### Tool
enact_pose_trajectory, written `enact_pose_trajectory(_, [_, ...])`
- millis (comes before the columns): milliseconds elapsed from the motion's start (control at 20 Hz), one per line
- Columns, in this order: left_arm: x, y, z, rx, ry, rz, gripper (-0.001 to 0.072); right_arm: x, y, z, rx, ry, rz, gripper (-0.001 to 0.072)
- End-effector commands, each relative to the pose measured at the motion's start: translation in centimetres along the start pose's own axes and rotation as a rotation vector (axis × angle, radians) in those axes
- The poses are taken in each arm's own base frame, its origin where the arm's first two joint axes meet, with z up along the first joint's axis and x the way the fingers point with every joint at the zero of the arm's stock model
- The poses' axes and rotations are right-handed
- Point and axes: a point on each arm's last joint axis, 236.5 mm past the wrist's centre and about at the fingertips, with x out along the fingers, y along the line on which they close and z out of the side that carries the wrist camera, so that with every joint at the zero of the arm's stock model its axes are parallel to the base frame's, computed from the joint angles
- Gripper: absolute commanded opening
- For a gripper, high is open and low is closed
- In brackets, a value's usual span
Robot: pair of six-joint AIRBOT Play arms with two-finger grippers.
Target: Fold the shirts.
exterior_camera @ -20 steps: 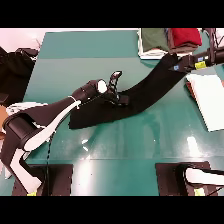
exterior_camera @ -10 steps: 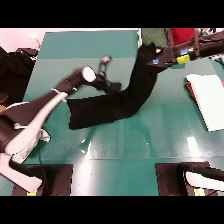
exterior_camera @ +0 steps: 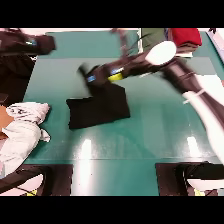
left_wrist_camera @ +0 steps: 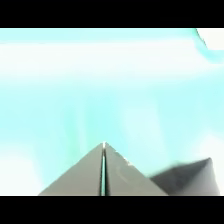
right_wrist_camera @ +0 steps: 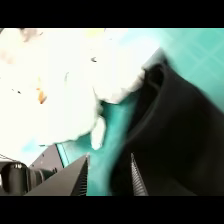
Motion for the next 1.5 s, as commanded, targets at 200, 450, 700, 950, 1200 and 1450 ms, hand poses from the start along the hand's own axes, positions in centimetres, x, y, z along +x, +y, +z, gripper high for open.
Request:
enact_pose_trajectory(200, [-4.2, 1.6, -0.5, 0.02, 0.024, 0.06, 0.0028, 1.6, -3.2, -3.0, -0.12, 0.142, -0.095, 0.0323])
enact_pose_trajectory(450, [-2.5, -2.0, -3.5, 0.081, 0.093, -0.019, 0.0029, -8.0, -14.1, -7.1, 0.111, 0.161, -0.293, 0.0324])
enact_pose_trajectory(700, [-1.1, -5.1, -6.1, 0.121, 0.135, -0.086, 0.0029, -14.1, -24.4, -15.0, 0.454, 0.181, -0.419, 0.0553])
enact_pose_trajectory(950, [-0.8, -8.0, -6.1, 0.152, 0.101, -0.145, 0.0029, -10.5, -26.8, -19.2, 0.68, 0.247, -0.308, 0.0553])
enact_pose_trajectory(1200, [-0.3, -8.2, -6.7, 0.141, 0.124, -0.155, 0.0029, -2.1, -25.0, -17.4, 0.672, 0.272, -0.152, 0.0552])
enact_pose_trajectory(1450, [-0.3, -8.9, -6.9, 0.114, 0.133, -0.185, 0.0028, 3.8, -24.2, -14.4, 0.547, 0.251, -0.112, 0.0046])
